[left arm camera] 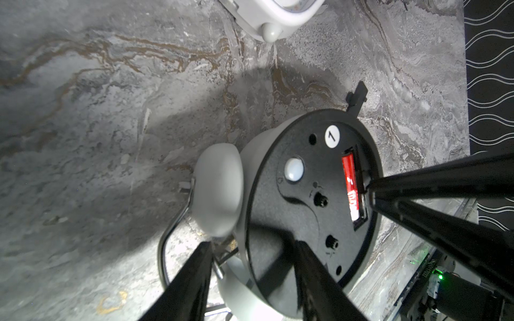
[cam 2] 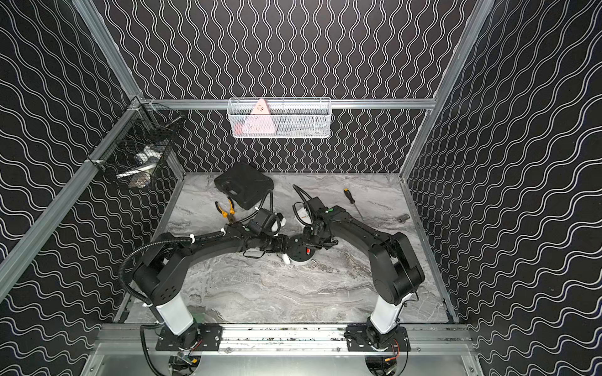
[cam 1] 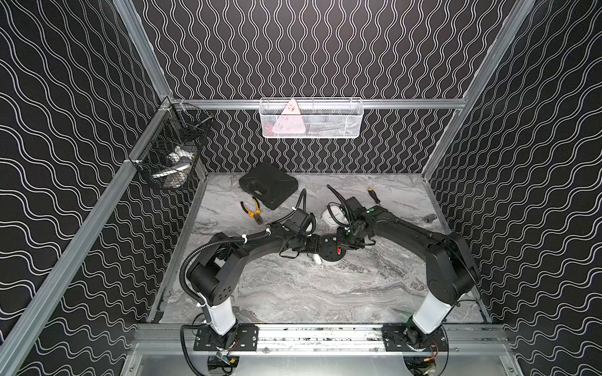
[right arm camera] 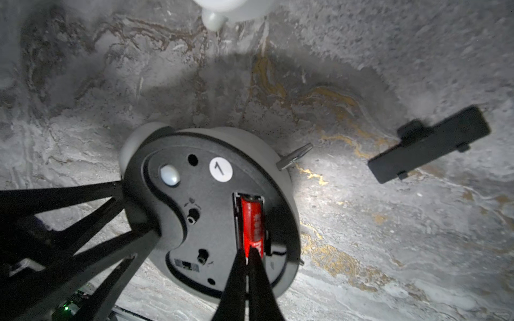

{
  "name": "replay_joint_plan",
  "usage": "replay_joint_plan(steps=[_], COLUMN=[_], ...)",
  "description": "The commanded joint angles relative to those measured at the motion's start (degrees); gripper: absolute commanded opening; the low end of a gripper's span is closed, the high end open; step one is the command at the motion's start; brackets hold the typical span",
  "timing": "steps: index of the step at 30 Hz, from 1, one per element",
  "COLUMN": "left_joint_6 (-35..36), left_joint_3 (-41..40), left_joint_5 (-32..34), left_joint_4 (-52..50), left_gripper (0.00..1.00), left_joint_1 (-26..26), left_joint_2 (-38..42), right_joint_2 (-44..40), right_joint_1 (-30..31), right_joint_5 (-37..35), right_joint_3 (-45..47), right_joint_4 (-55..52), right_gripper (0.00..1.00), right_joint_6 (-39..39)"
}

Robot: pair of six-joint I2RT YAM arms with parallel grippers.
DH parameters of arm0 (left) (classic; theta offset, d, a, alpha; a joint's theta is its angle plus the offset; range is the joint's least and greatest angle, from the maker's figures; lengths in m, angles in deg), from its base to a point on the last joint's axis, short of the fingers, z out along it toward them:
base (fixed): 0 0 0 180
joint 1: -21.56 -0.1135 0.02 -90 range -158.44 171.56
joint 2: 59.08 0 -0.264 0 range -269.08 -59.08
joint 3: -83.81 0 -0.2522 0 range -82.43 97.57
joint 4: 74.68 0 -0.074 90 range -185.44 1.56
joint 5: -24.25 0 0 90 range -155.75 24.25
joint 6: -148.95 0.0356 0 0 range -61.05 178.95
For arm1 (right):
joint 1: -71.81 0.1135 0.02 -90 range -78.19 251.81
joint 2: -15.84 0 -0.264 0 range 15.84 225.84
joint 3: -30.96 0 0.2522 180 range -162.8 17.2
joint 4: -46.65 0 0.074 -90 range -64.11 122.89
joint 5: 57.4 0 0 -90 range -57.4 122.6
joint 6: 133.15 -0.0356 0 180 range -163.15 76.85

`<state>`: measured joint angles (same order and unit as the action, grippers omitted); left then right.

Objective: Insert the battery into the alarm
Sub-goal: Install the battery in the alarm.

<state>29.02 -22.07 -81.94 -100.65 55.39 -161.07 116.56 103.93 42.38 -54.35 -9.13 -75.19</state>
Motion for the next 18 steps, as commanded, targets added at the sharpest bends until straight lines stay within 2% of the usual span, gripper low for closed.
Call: replay_joint_plan(steps=[1, 9, 12, 14, 18], left_joint_6=[2.03, 2.25, 1.99, 1.94, 1.54], left_joint_3=[-1.12, -1.12, -1.12, -1.12, -0.87], left_joint_5=[8.37, 8.02, 8.27, 8.36, 8.32], left_joint_4=[-14.15, -13.99, -14.11, -14.07, -13.94], left_gripper=[0.51, 0.51, 0.51, 0.52, 0.53], left_joint_1=[0.01, -0.02, -0.06, -0.05, -0.03], left_joint_2=[-1.27, -1.12, -0.95, -0.79, -0.55], right_joint_2=[0.95, 3.83, 1.51, -1.60, -8.04], right_joint_1=[0.01, 0.01, -0.03, -0.13, -2.29], right_joint_5=[-0.14, -0.62, 1.18, 1.73, -2.10], right_joint_3=[0.79, 1.34, 2.23, 2.63, 4.69], right_joint_4=[0.55, 0.73, 2.50, 3.94, 7.06], right_gripper=[0.07, 0.06, 0.08, 0.14, 0.36], right_joint_6=[0.57, 0.61, 0.44, 0.23, -2.56])
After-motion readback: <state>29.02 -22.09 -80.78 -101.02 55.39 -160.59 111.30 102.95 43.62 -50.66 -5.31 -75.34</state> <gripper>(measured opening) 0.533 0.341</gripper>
